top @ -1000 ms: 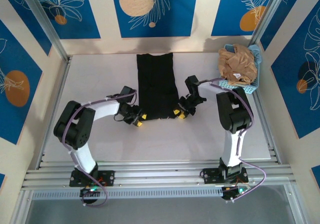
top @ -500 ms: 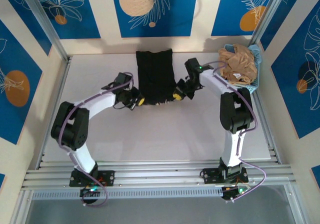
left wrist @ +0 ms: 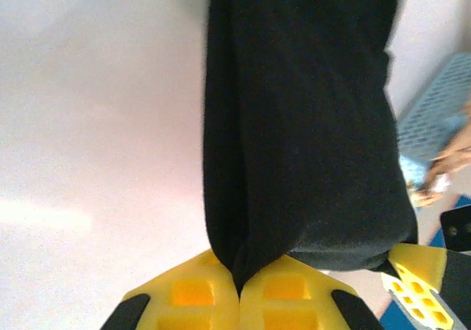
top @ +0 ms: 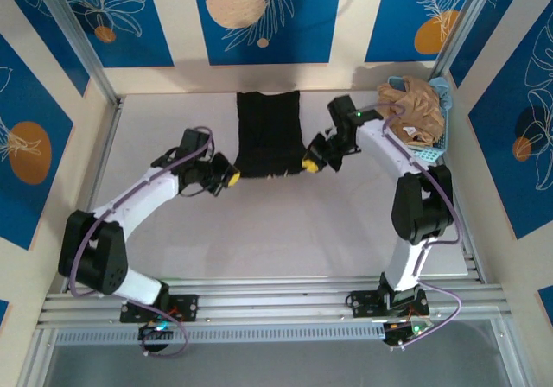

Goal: Fold and stack the t-shirts

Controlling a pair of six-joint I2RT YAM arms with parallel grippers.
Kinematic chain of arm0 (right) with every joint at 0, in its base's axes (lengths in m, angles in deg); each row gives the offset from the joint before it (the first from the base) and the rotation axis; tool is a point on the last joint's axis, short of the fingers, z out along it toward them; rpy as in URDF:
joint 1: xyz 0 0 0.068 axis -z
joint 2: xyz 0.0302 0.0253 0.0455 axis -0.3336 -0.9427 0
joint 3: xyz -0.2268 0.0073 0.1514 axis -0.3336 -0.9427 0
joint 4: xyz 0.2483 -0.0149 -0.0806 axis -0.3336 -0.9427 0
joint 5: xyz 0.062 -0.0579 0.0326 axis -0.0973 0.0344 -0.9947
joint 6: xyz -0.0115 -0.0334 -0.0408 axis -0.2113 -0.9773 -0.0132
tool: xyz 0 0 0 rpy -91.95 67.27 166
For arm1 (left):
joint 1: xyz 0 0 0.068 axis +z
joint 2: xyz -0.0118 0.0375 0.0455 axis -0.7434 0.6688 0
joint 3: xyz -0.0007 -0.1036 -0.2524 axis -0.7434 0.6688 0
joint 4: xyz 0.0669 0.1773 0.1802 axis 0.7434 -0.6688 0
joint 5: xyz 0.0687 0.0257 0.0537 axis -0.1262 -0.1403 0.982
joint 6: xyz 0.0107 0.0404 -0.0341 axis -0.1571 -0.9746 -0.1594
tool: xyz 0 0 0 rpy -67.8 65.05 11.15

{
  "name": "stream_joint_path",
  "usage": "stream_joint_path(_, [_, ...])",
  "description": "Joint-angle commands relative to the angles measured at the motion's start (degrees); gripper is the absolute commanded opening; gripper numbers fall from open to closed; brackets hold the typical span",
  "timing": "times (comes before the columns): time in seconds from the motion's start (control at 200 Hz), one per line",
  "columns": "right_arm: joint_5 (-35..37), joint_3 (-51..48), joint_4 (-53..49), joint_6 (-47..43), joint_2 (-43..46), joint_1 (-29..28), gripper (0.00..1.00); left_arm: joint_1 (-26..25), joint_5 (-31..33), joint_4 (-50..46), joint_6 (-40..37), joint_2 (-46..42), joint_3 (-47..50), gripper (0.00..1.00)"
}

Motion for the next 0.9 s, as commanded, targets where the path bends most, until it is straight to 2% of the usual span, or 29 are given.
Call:
stream_joint_path(0.0, [-2.01, -10.02, -2.60, 0.97, 7.93, -2.23, 0.00, -1.03, -3.80, -9.34, -2.26, -7.14, 5.18, 0.00])
stream_joint_path(0.105, [-3.73, -20.93, -3.24, 1.88, 15.05, -5.95, 0.00, -4.33, -5.16, -15.78, -2.22, -14.54, 11.44, 0.00])
stream_joint_path(0.215, [-7.85, -28.84, -5.80, 4.10, 22.60, -10.82, 0.00, -9.42, -5.46, -19.50, 3.97, -25.31, 17.87, 0.00])
stream_joint_path(0.335, [-9.34, -30.74, -10.16, 8.36, 31.21, -14.78, 0.00, -13.86, -2.03, -24.35, 13.02, -37.90, 19.62, 0.00])
stream_joint_path(0.455, [-11.05, -28.33, -12.64, 11.66, 34.23, -15.38, 0.00, -14.51, 0.97, -27.70, 18.00, -44.40, 17.25, 0.00])
stream_joint_path(0.545, [-11.10, -23.52, -14.22, 12.00, 32.59, -14.76, 0.00, -14.43, 2.55, -26.48, 19.13, -43.17, 14.20, 0.00])
stream_joint_path(0.71, [-7.70, -12.96, -16.67, 11.13, 26.76, -10.90, 0.00, -13.91, 6.44, -24.17, 17.59, -33.48, 5.87, 0.00])
stream_joint_path(0.89, [-9.68, -6.73, -11.66, 10.32, 16.76, -3.41, 0.00, -6.36, 5.84, -17.34, 16.56, -20.92, 1.78, 0.00])
